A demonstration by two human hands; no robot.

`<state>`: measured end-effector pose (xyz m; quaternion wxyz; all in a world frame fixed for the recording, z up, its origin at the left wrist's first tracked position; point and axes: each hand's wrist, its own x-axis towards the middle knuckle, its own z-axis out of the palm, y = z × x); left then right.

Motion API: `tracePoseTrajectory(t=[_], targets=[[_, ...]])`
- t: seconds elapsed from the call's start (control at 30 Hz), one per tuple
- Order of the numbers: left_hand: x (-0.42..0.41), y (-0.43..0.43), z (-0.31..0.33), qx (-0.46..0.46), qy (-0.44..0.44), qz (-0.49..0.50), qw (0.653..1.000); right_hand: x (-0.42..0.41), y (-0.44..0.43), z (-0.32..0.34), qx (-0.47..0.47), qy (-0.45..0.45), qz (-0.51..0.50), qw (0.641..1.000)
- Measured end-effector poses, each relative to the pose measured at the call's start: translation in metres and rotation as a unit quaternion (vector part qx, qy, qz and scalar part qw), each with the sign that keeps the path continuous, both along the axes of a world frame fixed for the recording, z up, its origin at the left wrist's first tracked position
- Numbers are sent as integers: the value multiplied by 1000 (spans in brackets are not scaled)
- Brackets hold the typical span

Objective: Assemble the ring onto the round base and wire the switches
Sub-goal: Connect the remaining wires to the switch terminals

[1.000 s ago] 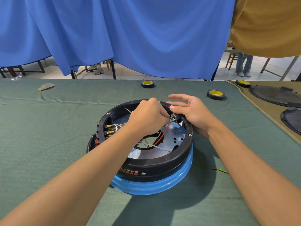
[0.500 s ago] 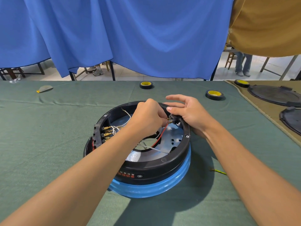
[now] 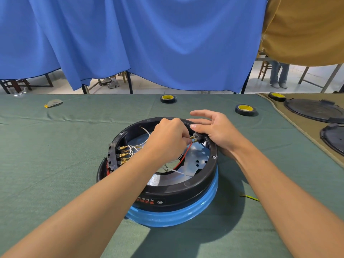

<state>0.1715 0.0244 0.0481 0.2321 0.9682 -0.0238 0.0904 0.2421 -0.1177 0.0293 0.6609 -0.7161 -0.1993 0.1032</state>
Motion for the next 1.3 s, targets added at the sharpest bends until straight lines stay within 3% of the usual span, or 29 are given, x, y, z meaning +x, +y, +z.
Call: tracePoseTrajectory(t=[0.13, 0.27, 0.6, 0.83, 0.93, 1.07, 1.3], targets=[[1, -3, 2, 77, -11, -19, 997, 0, 0, 0, -7, -6, -6, 1000], [3, -4, 2, 87, -21, -34, 995, 0, 1, 0, -10, -12, -8, 1000], [0, -3, 4, 23, -7, -21, 999, -6, 1, 1, -33, -17, -42, 998], [-18, -3, 9, 20, -25, 31, 999, -19, -36, 11, -118, -126, -151, 973], [-36, -20, 7, 50, -74, 42, 995, -32, -67, 12, -211, -147, -105, 961], [-50, -47, -3, 99, -104, 10, 990, -54, -103, 15, -367, -129, 41, 920], [-51, -48, -4, 74, -97, -21, 992, -79, -113, 11, -483, -129, 127, 857]])
